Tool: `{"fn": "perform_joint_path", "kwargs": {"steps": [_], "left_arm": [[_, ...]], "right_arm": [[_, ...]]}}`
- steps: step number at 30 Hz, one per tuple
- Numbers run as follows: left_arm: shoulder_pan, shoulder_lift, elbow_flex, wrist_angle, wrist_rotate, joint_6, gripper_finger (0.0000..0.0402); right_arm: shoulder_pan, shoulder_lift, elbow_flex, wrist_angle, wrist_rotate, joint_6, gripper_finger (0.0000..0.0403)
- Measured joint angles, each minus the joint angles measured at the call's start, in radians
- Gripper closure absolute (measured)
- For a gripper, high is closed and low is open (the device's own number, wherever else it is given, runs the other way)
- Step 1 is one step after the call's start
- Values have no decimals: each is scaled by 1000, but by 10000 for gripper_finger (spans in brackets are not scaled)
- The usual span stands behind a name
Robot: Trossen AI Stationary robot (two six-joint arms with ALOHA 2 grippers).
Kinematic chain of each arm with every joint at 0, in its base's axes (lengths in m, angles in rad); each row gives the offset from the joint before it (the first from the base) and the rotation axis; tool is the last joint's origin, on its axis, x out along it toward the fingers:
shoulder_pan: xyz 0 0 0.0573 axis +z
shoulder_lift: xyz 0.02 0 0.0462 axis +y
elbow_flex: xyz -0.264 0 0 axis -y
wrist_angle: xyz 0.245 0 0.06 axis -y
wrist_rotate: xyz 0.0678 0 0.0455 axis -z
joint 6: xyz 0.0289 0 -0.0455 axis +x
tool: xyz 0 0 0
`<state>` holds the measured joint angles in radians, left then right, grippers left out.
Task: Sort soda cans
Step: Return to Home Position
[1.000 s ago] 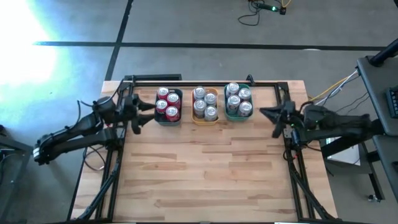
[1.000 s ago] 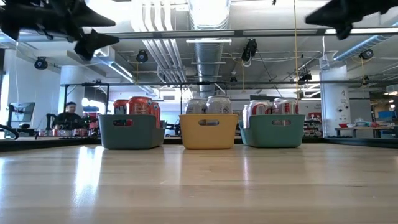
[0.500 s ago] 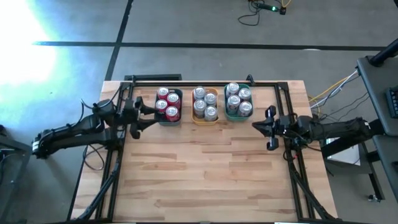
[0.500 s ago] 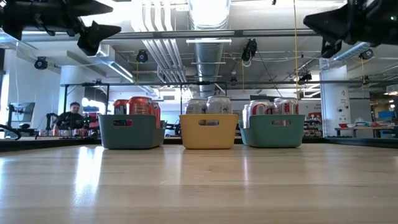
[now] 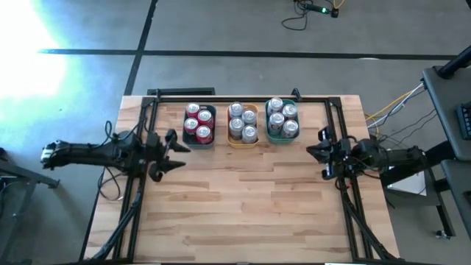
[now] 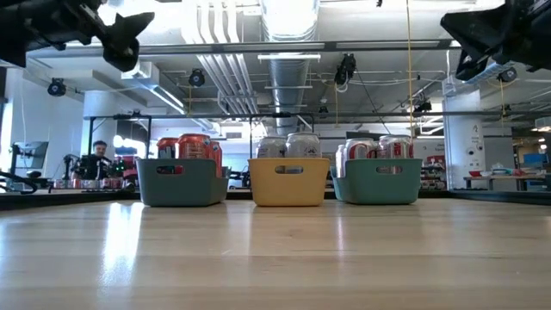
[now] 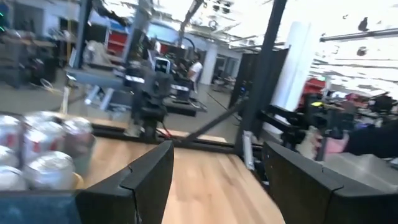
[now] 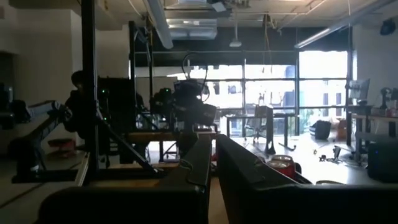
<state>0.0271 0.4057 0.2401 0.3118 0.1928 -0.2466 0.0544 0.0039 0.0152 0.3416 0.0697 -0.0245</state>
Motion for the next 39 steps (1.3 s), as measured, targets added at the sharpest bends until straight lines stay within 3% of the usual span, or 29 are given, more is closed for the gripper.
{"fn": "perform_joint_path", "kwargs": {"steps": [5, 11, 18, 25, 30, 35, 39], "left_arm": [[-51, 4, -3, -14, -3, -70, 172], [-106, 7, -3, -13, -82, -27, 172], [-118, -5, -41, -18, -46, 84, 172], [-116, -155, -227, 43, 42, 133, 172], [-98, -291, -221, -165, 35, 193, 172], [-73, -401, -224, -206, 49, 189, 172], [-55, -401, -220, -211, 56, 189, 172]], "right_arm": [[0, -3, 0, -63, -18, 14, 385], [-1, 6, 2, -333, -27, 146, 385], [0, 78, 12, -333, -51, 241, 385], [0, 105, 12, -338, -45, 234, 385], [0, 103, 12, -338, -44, 234, 385], [0, 105, 12, -338, -44, 234, 385], [0, 105, 12, -338, -44, 234, 385]]}}
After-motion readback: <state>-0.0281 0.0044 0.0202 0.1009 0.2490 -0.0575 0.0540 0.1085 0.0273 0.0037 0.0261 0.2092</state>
